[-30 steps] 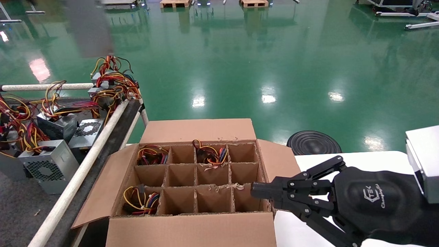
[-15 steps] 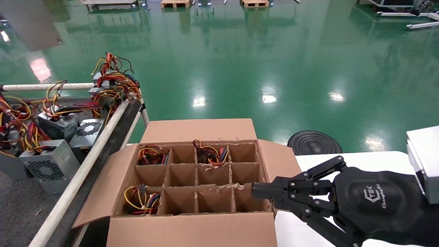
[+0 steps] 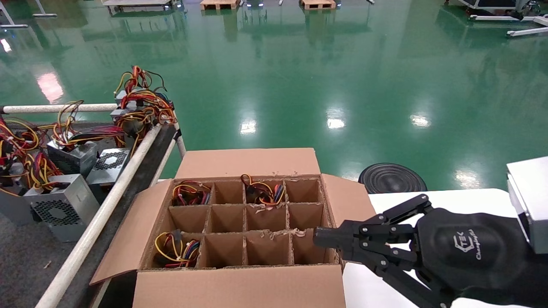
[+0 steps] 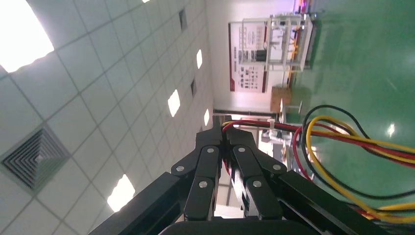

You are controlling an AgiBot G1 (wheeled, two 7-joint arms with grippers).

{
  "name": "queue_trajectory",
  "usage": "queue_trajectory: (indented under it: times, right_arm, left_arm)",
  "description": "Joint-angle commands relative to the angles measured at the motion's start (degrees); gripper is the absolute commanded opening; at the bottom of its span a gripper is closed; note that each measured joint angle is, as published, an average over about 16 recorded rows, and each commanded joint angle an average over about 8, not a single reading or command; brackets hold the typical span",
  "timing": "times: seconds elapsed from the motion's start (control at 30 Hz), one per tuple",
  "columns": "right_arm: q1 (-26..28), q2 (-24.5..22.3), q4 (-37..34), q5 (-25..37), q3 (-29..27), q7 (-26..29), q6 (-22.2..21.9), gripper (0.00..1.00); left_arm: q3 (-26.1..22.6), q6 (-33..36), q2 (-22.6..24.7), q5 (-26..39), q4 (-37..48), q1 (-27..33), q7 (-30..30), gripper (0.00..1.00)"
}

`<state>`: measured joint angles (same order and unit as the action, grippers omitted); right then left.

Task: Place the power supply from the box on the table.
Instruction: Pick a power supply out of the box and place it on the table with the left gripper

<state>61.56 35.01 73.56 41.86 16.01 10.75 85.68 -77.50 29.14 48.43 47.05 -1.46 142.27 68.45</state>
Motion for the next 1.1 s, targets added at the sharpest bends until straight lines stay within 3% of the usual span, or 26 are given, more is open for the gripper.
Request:
queue_trajectory:
  times: [0.03, 0.57, 0.7, 0.93, 1.1]
  right_arm:
    - [0.0, 0.0, 0.0, 0.0, 0.0, 0.0, 0.0, 0.00]
    - [0.0, 0.0, 0.0, 0.0, 0.0, 0.0, 0.0, 0.00]
    - [0.0, 0.0, 0.0, 0.0, 0.0, 0.0, 0.0, 0.00]
    - [0.0, 0.0, 0.0, 0.0, 0.0, 0.0, 0.0, 0.00]
    - [0.0, 0.0, 0.0, 0.0, 0.0, 0.0, 0.0, 0.00]
  left_arm:
    - [-0.6, -0.1, -0.8, 0.8, 0.0, 0.9, -0.6, 0.00]
    - [-4.4, 7.2, -8.7, 10.3, -2.0, 11.7, -5.5, 0.00]
    - [-6.6, 13.9, -9.3, 19.0, -2.4, 18.0, -11.1, 0.00]
    - [-13.8, 27.9, -5.9, 38.9, -1.1, 29.6, -26.7, 0.00]
    - [-17.8, 33.8, -3.3, 47.2, 0.2, 33.7, -34.4, 0.00]
